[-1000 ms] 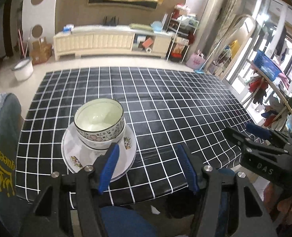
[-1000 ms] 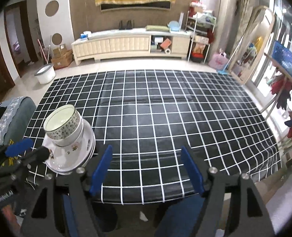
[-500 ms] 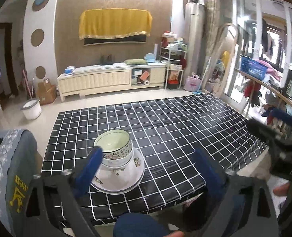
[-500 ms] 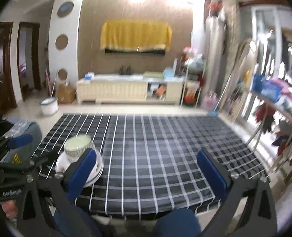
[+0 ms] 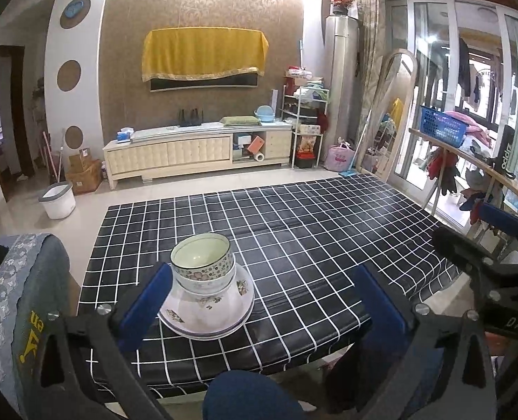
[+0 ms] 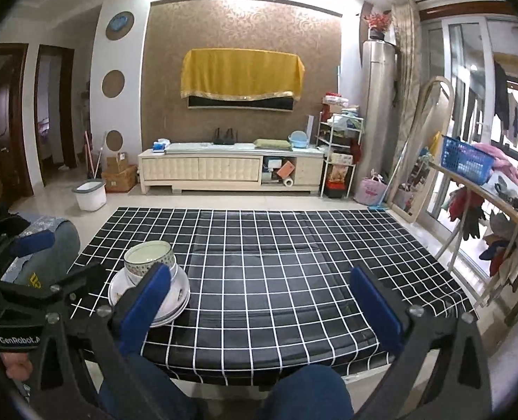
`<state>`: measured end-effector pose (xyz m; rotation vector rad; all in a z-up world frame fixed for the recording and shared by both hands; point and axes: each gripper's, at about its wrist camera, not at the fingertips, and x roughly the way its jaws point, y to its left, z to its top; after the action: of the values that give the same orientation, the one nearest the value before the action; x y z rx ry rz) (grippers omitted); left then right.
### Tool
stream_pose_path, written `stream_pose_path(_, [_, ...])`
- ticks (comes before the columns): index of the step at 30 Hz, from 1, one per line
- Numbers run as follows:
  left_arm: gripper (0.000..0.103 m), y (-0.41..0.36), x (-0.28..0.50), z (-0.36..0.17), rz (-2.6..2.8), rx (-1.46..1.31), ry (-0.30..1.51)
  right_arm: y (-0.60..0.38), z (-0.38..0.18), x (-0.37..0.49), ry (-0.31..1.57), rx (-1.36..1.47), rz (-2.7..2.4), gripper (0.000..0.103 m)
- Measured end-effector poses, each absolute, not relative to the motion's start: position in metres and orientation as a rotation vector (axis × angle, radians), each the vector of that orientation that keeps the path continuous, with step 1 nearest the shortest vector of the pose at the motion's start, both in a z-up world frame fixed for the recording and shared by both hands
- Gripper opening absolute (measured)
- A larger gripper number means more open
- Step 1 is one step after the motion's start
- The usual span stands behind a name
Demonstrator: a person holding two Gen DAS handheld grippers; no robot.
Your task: Organize plates and bowls
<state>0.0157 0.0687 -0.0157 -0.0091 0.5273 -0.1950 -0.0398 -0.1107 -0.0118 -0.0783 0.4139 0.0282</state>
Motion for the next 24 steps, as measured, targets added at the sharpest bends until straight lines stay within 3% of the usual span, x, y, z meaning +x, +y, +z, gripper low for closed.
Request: stream_pose_path(24, [0.103, 0.0662, 0.0123, -0.0182, -0.192, -0.019, 0.538, -0.1081, -0.0155, -0.0445, 0.418, -0.092, 0.041, 0.103])
